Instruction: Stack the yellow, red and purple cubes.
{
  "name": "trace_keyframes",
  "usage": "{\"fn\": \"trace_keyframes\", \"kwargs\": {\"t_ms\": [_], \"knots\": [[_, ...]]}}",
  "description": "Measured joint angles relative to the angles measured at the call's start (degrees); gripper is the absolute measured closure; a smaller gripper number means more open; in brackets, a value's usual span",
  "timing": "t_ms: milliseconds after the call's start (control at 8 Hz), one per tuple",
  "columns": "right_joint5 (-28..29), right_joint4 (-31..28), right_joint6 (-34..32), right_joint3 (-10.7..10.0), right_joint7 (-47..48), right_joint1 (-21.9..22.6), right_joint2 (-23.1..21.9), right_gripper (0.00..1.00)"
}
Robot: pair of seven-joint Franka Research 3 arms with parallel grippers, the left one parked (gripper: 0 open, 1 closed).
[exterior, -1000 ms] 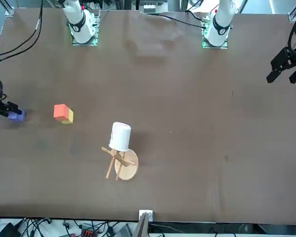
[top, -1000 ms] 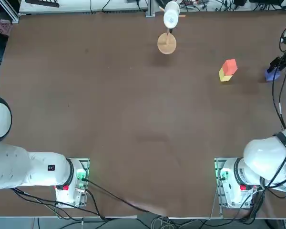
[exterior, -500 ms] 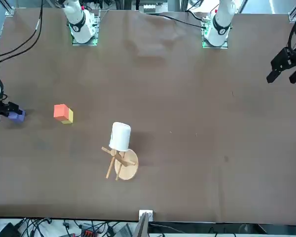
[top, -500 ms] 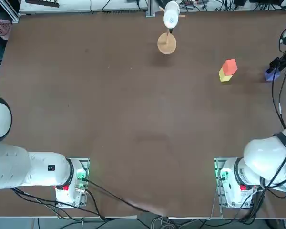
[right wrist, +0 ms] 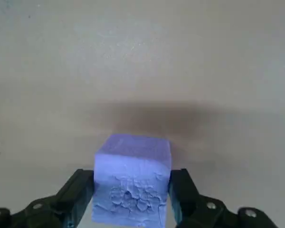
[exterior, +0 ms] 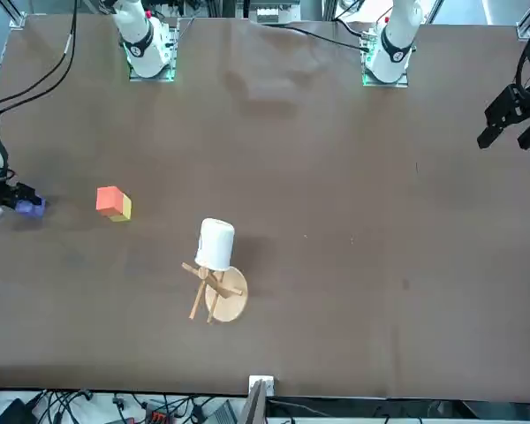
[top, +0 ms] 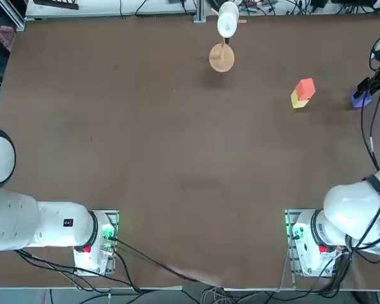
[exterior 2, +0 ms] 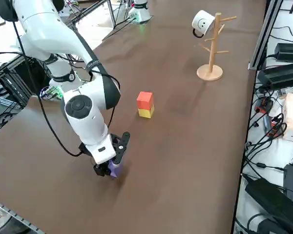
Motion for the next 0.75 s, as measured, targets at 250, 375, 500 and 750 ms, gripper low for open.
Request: {"fn": "trace_keyframes", "kwargs": {"t_ms": [250,375,500,750], "knots": [[0.0,0.1,0.0,0.0,0.0,0.0,0.0,0.18],[0.0,0.2,-0.1,0.0,0.0,0.0,-0.3,0.33],[0.0,0.2,-0.1,0.0,0.0,0.1,-0.3,0.34],[0.0,0.3,-0.2,0.0,-0.1,0.4,-0.4,0.41]]}}
